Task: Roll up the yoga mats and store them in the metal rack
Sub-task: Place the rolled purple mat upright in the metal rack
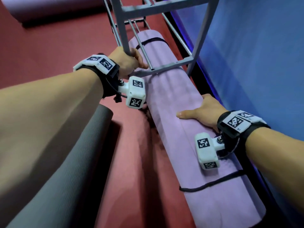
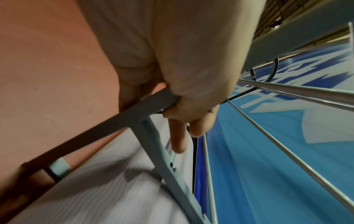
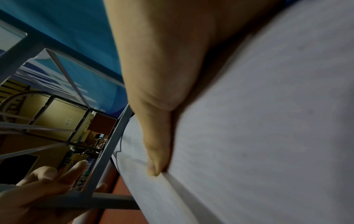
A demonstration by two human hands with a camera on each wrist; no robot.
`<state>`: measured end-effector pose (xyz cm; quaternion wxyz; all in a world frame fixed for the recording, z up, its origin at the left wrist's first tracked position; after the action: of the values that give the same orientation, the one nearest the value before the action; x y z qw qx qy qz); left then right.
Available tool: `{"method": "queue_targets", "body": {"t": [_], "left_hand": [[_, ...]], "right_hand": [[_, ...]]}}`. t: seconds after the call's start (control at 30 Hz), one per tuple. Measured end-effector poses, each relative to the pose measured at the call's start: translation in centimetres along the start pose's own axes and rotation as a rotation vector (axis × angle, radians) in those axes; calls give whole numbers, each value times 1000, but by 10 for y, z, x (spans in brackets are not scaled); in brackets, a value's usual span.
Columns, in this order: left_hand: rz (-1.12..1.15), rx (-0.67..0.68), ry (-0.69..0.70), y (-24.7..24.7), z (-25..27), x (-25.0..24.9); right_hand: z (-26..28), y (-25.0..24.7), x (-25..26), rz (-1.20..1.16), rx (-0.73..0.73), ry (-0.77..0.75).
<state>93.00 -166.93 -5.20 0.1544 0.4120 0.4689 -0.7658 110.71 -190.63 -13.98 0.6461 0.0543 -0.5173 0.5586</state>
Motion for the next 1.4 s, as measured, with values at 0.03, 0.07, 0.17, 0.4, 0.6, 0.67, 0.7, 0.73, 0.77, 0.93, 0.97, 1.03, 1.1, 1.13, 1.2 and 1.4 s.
{"method": "queue_targets", "body": {"t": [0.03, 0.07, 0.17, 0.4, 0.6, 0.67, 0.7, 0.73, 0.77, 0.93, 0.97, 1.03, 1.1, 1.13, 1.2, 1.4], "left_hand": [[1, 23, 7, 3, 3, -2], [-9, 43, 15, 6, 7, -5], [-60, 103, 74, 17, 16, -15], [-21, 201, 102, 43, 29, -30], [44, -16, 24, 36, 32, -21], [88, -144, 3, 30, 33, -14], [130, -187, -41, 30, 33, -5], [175, -195, -113, 33, 32, 9], [197, -172, -191, 43, 33, 21], [197, -192, -342, 59, 37, 32], [216, -218, -334, 58, 36, 31], [226, -244, -320, 57, 36, 32], [211, -239, -299, 55, 37, 34], [198, -240, -287, 53, 38, 36], [165, -235, -264, 49, 40, 38], [114, -200, -238, 40, 48, 47]], "right_hand": [[1, -1, -1, -7, -4, -1], [3, -2, 0, -22, -8, -3], [4, -4, -1, -61, -38, 2], [-1, -24, 10, -169, -149, 26], [8, -22, -1, -96, -87, 48], [20, -24, -17, -82, -35, 59], [29, -22, -28, -86, 0, 78], [36, -17, -39, -100, 40, 105], [45, -11, -51, -126, 84, 131], [68, 15, -73, -192, 153, 154], [68, 15, -72, -197, 128, 148], [65, 13, -65, -248, 78, 133], [55, 10, -49, -327, 35, 95], [47, 9, -41, -359, 8, 83], [31, 12, -25, -376, -12, 92], [2, 10, 23, -292, -41, 95]]}}
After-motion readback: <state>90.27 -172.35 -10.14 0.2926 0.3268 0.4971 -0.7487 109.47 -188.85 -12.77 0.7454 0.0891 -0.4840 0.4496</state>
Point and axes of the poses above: each hand's wrist, its own z-axis away from the middle knuckle, its own y-axis out of the palm, x = y × z, the point moved 10 cm from there along -z, towards the middle knuckle, and after that the axes turned 9 degrees about -z, right-handed, at the moved point
